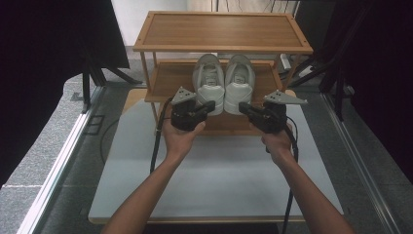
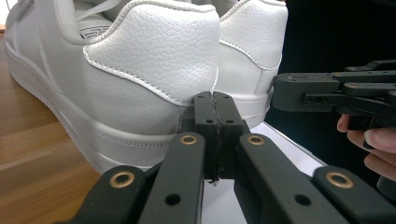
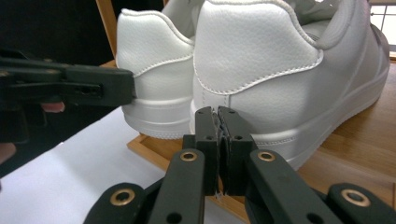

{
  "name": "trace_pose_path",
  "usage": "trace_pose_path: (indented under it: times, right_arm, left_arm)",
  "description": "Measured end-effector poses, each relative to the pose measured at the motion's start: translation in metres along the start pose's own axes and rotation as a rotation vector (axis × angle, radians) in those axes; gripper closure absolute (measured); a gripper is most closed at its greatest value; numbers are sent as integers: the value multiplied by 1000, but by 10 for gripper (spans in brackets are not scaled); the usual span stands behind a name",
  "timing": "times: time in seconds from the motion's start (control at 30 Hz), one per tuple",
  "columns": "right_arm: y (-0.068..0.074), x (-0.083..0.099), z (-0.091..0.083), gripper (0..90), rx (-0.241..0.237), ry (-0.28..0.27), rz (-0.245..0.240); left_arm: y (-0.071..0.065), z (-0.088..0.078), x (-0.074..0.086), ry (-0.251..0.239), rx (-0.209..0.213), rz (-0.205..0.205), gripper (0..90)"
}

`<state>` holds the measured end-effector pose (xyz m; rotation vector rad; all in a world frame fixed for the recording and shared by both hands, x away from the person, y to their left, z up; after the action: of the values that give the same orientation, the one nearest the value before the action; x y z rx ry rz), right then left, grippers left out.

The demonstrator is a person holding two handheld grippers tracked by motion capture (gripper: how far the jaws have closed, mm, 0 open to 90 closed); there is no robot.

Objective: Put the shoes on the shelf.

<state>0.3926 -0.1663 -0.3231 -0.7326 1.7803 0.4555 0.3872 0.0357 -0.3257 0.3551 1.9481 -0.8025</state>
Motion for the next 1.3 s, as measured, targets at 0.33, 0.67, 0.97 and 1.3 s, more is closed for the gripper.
trace_pose_path:
  times: [0.33,0.67,0.97,1.3]
  right_arm:
    - [-4,4,3,878,-35,19,40]
    - [-5,5,4,879,-44,29,54]
    - [-4,4,6,892,-45,29,44]
    - [-5,4,9,895,-10,37,-9]
  left_arm:
    - [3,4,-2,-5,5,-17,900]
    - [4,8,-8,-13,1,-41,900]
    - [6,7,-5,-14,15,-52,900]
    - [4,11,-4,-8,36,-67,900]
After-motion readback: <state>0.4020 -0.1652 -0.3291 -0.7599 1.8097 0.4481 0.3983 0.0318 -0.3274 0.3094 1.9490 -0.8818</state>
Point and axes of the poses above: each handheld gripper's, and its own axes: z roughly forward along the jaws, x roughly out of its underside, y roughly to its left, the point moved 4 cm from there along z, roughly forward along the jaws, and after that the axes turned 10 degrees about -z, right-handed, at the moved point
